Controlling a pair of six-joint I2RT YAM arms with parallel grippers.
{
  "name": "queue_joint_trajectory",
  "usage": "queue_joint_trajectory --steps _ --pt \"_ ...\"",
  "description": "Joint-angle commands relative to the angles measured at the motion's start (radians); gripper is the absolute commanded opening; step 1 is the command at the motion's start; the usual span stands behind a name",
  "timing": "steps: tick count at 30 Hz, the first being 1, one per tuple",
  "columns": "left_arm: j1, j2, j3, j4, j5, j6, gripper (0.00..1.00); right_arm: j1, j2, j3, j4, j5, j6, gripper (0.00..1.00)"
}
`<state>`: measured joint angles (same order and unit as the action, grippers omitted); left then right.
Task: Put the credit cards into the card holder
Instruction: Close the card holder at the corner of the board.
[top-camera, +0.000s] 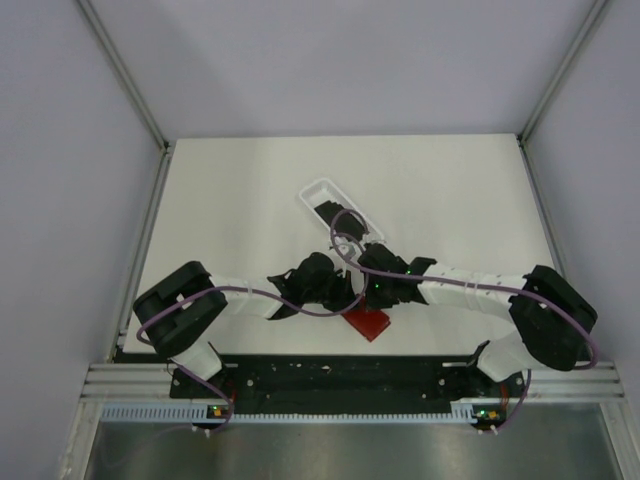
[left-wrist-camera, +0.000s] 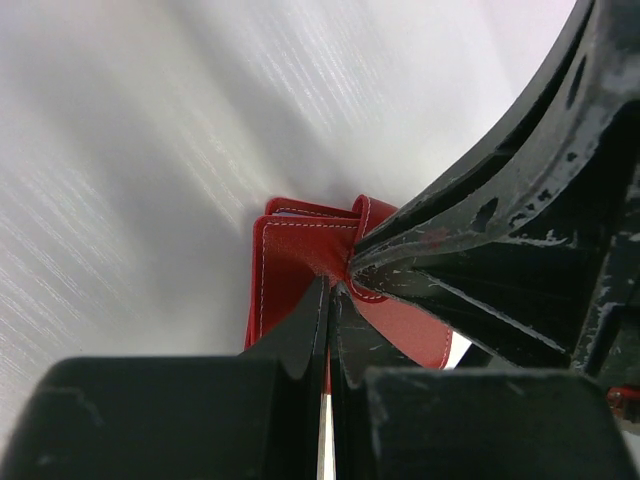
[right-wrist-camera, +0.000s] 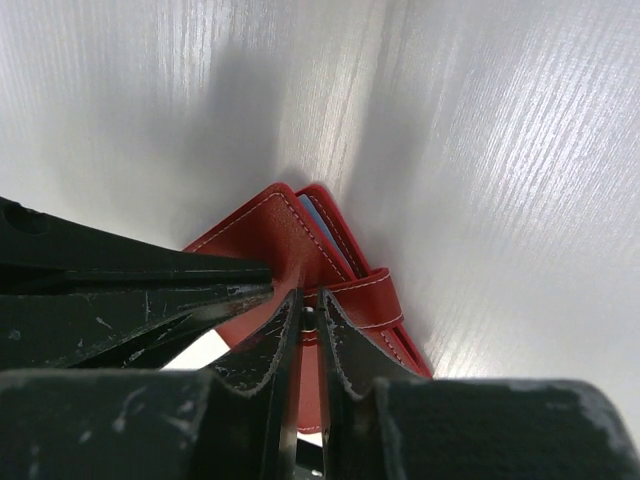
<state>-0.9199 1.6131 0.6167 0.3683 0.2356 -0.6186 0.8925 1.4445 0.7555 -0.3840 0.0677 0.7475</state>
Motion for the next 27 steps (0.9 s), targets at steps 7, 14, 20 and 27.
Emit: queue_joint_trajectory --steps 7,14,20,27 --pt "-0.008 0.004 -0.002 0.034 0.011 0.003 0.0 0.085 0.068 -0.004 -0.136 0.058 0.01 0.09" --pt "-0.01 0.005 0.0 0.037 0.007 0.0 0.0 0.169 0.024 -0.061 -0.122 0.17 0.121 0.08" --pt "-0.01 0.008 0.0 0.041 0.008 -0.006 0.0 0.258 0.011 -0.136 -0.09 0.279 0.26 0.06" --pt "-0.01 0.008 -0.003 0.043 0.007 -0.01 0.0 0.335 -0.018 -0.202 -0.085 0.372 0.394 0.05"
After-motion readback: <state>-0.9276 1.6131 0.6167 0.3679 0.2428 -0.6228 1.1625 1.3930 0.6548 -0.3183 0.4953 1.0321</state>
